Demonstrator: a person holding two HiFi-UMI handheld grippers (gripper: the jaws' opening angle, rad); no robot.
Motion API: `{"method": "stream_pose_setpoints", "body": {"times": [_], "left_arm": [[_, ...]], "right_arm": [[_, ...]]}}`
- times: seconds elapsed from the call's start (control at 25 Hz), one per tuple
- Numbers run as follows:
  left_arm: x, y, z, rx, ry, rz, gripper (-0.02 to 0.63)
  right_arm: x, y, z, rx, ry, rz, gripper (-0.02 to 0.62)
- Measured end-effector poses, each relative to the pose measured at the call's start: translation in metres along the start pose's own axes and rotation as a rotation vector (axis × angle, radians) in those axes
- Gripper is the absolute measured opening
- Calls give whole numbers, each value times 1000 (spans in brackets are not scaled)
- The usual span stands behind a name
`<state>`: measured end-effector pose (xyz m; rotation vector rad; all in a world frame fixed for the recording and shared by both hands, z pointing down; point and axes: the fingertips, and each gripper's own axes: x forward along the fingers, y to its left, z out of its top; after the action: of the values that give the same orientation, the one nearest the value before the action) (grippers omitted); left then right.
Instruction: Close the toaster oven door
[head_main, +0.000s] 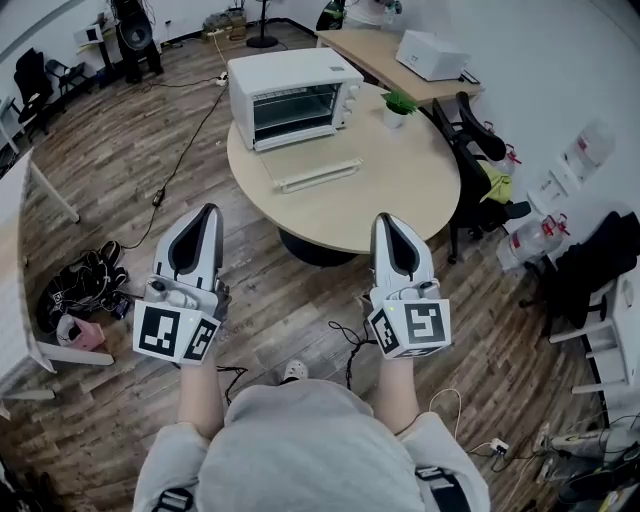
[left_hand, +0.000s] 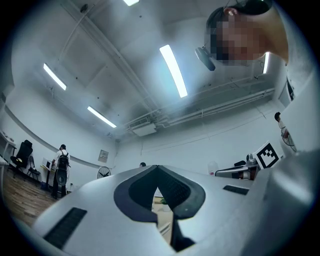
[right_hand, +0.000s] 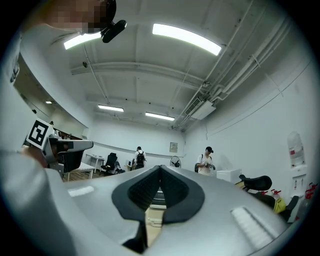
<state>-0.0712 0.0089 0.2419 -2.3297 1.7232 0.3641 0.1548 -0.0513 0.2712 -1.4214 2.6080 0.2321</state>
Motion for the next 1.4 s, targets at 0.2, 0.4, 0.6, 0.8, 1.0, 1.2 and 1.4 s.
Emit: {"method": "stream_pose_setpoints", "body": {"times": [0.2, 0.4, 0.6, 0.8, 1.0, 1.2, 1.4], "left_arm": [[27, -7, -10, 4, -8, 8, 6], [40, -10, -19, 19, 12, 21, 6], [51, -4, -26, 31, 25, 38, 6], [66, 10, -37, 29, 34, 38, 6], [89, 33, -45, 26, 35, 32, 6], [117, 61, -55, 21, 35, 17, 6], [144, 94, -64, 11, 39, -10, 6]], "right_arm": [[18, -22, -8, 1, -2, 28, 11], [32, -34, -17, 29, -5, 54, 11], [48, -38, -28, 50, -1, 72, 11], [69, -42, -37, 57, 2, 71, 11], [101, -48, -44, 62, 3, 58, 11], [139, -51, -50, 56, 0, 45, 11], [180, -47, -57, 48, 6, 29, 11]]}}
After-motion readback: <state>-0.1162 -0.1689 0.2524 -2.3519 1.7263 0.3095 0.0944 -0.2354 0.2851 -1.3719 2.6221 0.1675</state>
